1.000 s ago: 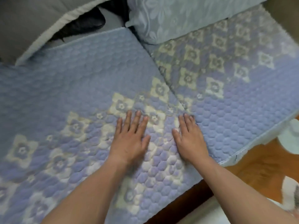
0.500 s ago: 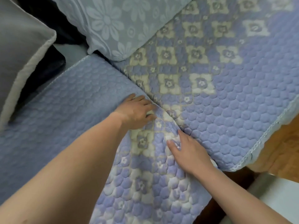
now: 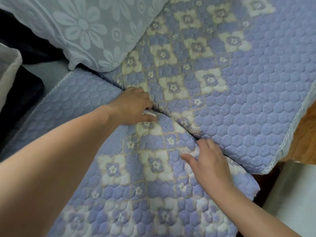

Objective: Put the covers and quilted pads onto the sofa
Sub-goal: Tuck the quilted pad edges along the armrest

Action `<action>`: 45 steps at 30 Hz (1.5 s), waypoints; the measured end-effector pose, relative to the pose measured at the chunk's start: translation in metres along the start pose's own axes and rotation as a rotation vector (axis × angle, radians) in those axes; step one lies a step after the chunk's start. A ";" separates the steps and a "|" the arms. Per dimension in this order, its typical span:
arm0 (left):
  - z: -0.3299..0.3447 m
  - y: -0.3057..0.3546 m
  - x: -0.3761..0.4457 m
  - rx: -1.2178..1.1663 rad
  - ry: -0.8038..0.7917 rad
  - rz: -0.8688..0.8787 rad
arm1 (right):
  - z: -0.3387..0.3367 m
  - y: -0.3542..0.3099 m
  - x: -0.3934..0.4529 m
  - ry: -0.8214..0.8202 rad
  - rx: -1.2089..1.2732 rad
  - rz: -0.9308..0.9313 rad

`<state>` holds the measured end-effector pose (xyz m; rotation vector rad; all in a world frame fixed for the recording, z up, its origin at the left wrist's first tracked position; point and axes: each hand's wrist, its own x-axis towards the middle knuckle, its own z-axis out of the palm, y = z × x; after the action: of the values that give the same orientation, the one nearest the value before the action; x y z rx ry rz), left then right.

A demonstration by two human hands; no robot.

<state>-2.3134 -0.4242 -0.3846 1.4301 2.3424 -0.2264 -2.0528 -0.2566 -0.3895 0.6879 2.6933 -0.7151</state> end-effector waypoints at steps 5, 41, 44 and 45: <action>-0.015 0.004 0.001 -0.117 -0.256 -0.055 | -0.009 -0.002 0.005 -0.102 0.045 0.079; 0.022 0.233 -0.038 -0.202 -0.039 -0.506 | -0.005 0.065 -0.065 0.040 -0.172 0.178; 0.036 0.259 -0.072 -0.262 -0.064 -0.515 | 0.008 0.061 -0.091 -0.073 -0.163 -0.090; 0.041 0.260 -0.061 -0.263 -0.066 -0.557 | 0.012 0.067 -0.082 -0.088 -0.180 -0.137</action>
<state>-2.0493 -0.3667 -0.3815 0.6226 2.5499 -0.1035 -1.9474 -0.2418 -0.3959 0.4222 2.7006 -0.5116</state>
